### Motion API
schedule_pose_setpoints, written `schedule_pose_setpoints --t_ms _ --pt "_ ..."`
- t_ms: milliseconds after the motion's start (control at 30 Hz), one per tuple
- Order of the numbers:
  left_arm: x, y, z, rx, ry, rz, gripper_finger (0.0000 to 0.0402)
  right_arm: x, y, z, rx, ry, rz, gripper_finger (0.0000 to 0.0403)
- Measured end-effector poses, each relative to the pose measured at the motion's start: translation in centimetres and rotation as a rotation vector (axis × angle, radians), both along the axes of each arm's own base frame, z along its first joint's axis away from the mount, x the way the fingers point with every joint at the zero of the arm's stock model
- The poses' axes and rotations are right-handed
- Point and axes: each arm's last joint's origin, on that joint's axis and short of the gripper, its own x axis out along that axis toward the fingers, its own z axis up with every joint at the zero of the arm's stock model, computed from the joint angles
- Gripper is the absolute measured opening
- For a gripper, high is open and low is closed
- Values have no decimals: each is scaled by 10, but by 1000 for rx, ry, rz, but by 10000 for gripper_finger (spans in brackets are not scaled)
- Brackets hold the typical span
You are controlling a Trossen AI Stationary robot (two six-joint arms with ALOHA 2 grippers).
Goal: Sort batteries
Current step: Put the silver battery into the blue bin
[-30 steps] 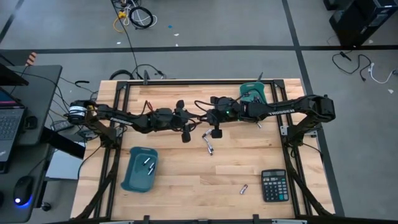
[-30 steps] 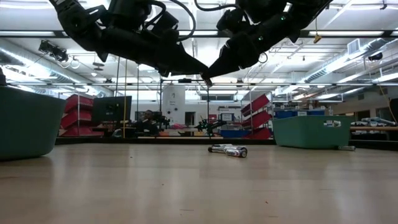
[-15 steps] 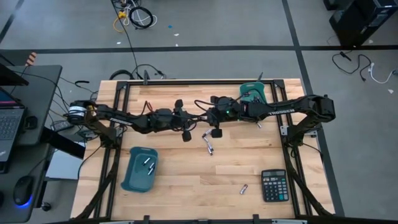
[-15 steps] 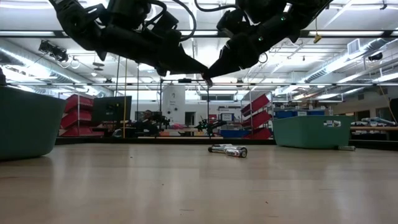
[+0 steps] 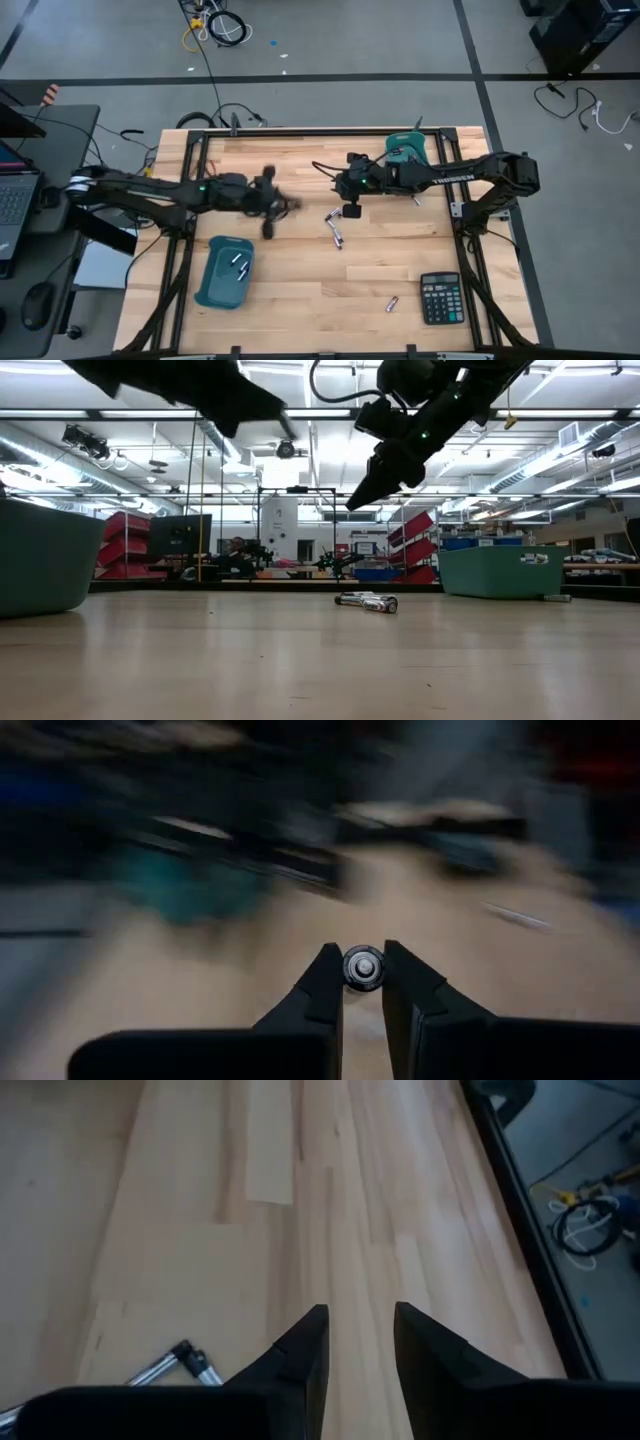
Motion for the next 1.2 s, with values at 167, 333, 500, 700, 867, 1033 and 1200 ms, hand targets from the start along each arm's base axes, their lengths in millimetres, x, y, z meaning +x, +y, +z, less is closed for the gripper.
schedule_pose_setpoints --t_ms 167,333,500,700,867,1033,1200 --pt "-39 -34 8 -324 327 -373 33 -1 -3 -1 22 0 -14 102" --pt "-64 -54 -1 -587 677 -234 33 3 -3 4 47 -67 15 101" --pt "-79 -72 -8 -636 843 -197 33 8 -3 10 50 -147 40 102" --pt "-94 -77 -16 -574 939 -27 32 8 -3 10 52 -150 39 101" --pt "-100 -85 -18 -425 867 15 32 8 -3 10 81 -166 17 102" --pt "-107 -95 -17 -290 762 47 32 9 -3 11 84 -179 13 101" --pt "-110 -104 -18 -261 681 95 33 10 -9 16 64 -232 8 101"
